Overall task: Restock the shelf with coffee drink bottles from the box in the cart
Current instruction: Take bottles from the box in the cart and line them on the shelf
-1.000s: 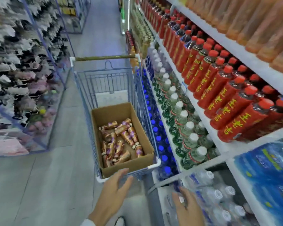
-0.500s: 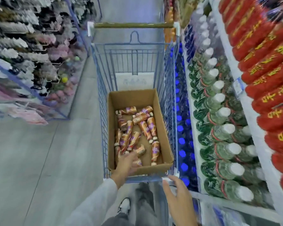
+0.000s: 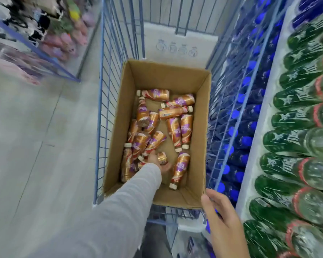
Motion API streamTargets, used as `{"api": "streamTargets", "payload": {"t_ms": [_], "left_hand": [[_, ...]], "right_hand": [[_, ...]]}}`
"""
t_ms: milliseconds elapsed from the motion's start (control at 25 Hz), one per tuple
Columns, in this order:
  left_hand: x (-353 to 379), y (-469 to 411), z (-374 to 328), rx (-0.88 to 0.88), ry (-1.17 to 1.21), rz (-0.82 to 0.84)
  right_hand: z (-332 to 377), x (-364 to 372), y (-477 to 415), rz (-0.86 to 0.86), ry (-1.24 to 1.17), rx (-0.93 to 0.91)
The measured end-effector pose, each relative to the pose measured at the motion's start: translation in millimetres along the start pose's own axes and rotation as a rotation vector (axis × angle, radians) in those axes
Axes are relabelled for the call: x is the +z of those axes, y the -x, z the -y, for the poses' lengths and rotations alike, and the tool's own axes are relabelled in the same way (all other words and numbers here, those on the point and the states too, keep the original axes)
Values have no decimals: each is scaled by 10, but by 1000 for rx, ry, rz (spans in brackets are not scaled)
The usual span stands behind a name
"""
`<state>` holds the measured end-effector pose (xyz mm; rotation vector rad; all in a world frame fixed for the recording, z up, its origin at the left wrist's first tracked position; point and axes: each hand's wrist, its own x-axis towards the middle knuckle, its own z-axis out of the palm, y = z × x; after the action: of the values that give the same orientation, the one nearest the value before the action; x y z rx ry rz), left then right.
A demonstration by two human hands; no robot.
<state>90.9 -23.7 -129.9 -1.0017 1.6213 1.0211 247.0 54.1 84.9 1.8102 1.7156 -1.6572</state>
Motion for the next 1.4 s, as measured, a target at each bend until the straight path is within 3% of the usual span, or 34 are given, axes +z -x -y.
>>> {"api": "streamTargets", "payload": {"t_ms": [240,280,480,560,720,920,1080,1160,1240,1320,1400], "left_hand": [[303,-238,-177,-125,509,-74],[268,-93,-223,-166,570,12],[-250,426,-182,-338,532,333],[-566,654,-155,-297,342,437],[-1252,1045,-34,-46,85,469],[-1838,1365,21,172,161,361],[-2057,1401,63,252,207,275],[-2138,1414,64,270,230,241],[-2203,1419,73,293,244,221],[-2237,1496,70,308,256,221],[-2255,1633,31,334,253,230]], "right_hand": [[28,371,-135,101,68,8],[66,423,-135,119,79,13],[428,521,-220,217,165,-81],[557,626,-416,221,292,-210],[721,1228,-1085,260,527,-453],[541,2399,-1988,553,1165,-825],[105,2834,-2332,444,1821,-1006],[-41,2839,-2341,362,1970,-1001],[-99,2714,-2247,340,2011,-883],[-125,2438,-2044,339,1845,-669],[-54,2059,-1776,334,1456,-386]]}}
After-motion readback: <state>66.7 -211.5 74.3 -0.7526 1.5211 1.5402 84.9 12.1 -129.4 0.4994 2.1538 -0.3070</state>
